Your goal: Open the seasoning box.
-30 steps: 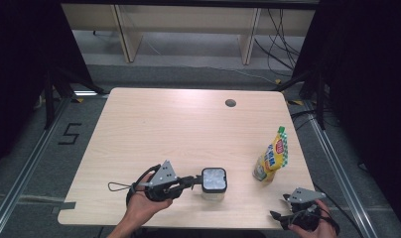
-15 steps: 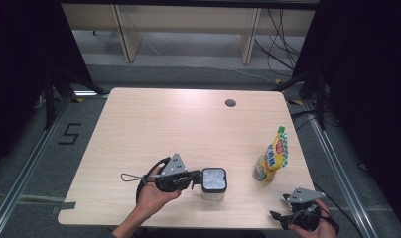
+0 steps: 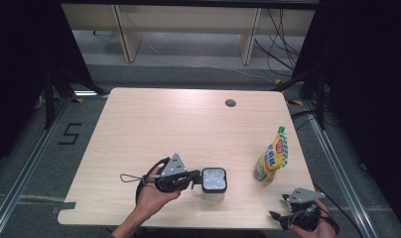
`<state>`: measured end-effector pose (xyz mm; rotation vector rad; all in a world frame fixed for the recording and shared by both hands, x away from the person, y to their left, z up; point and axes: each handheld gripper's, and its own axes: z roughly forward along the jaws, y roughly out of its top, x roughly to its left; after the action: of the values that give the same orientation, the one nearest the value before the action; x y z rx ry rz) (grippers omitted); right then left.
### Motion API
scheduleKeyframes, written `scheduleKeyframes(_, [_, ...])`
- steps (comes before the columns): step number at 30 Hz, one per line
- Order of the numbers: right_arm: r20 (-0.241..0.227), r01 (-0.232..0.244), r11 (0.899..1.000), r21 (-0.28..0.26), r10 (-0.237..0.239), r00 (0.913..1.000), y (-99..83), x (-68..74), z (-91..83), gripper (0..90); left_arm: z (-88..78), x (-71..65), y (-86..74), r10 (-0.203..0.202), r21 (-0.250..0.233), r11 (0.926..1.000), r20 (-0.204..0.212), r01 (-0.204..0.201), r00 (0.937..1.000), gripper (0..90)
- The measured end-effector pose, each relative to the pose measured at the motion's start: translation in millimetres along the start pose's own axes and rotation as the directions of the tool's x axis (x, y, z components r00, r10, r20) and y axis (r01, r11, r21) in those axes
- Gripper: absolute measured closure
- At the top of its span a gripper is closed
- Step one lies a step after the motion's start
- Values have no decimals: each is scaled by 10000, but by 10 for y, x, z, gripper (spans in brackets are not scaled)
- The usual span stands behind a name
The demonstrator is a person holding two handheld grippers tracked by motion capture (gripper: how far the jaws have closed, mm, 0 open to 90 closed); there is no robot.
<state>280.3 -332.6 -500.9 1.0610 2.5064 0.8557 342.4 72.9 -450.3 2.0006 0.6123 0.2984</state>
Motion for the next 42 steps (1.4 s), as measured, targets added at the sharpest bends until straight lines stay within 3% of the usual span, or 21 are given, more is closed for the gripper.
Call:
scheduleKeyframes(2, [-8,113,9999,-32,-113,9999,5,-8,-3,254,-2,13,-3,100,5,9999,25,-100,9999,884])
scheduleKeyframes(6, [-44,262,9996,-79,-263,9996,18,2,-13,293,-1,5,-21,-70,-160,9998,24,70,10000,884])
scheduleKeyframes(9, [-132,323,9991,-292,-327,9994,31,27,-31,356,-14,0,-27,-59,-43,10000,-86,59,9999,884])
scheduleKeyframes(11, [-206,613,9941,-891,-633,9978,64,32,-73,437,-13,9,-36,-75,-146,9999,-26,75,10000,884])
scheduleKeyframes(14, [-273,710,9904,-1186,-748,9968,90,57,-100,473,-11,8,-46,-274,-216,9994,-12,274,9996,884])
scheduleKeyframes(15, [-385,996,9853,-1388,-1059,9936,111,85,-100,526,-14,8,-53,-361,-217,9991,-41,360,9993,884])
scheduleKeyframes(20, [-520,1351,9784,-1566,-1448,9881,164,164,-93,573,-19,22,-73,-375,-316,9988,50,376,9993,885])
scheduleKeyframes(22, [-767,1520,9672,-2037,-1705,9824,240,229,-96,624,-16,19,-81,-521,-381,9979,80,524,9986,885])
scheduleKeyframes(25, [-783,1768,9541,-2419,-2008,9765,331,315,-71,668,-15,34,-84,-383,-414,9984,188,391,9991,885])
scheduleKeyframes(27, [-797,1809,9506,-2524,-2067,9752,353,331,-65,680,-18,23,-87,-521,-398,9978,91,524,9986,885])
scheduleKeyframes(30, [-1169,1644,9513,-2606,-2002,9728,411,359,-23,707,-20,37,-96,-501,-414,9979,137,506,9987,885])
scheduleKeyframes(34, [-1292,1657,9416,-2932,-2108,9690,456,375,16,795,-22,35,-99,-495,-406,9979,118,499,9987,884])
scheduleKeyframes(35, [-1229,1698,9269,-3348,-2216,9674,500,373,11,843,-19,30,-103,-652,-417,9970,138,657,9978,885])
scheduleKeyframes(36, [-1229,1698,9269,-3348,-2216,9674,500,373,11,843,-19,30,-103,-652,-417,9970,138,657,9978,885])
scheduleKeyframes(38, [-1183,1661,9175,-3615,-2218,9679,548,376,13,859,-20,28,-105,-636,-426,9970,135,641,9979,884])
scheduleKeyframes(39, [-1248,1572,9191,-3612,-2147,9687,567,393,24,864,-20,29,-105,-638,-425,9970,137,644,9979,885])
scheduleKeyframes(41, [-1337,1581,9166,-3672,-2203,9662,614,414,69,869,-20,28,-106,-640,-417,9970,131,645,9979,885])
scheduleKeyframes(42, [-1457,1714,9131,-3699,-2392,9600,664,440,114,871,-21,29,-106,-608,-409,9973,127,613,9981,885])
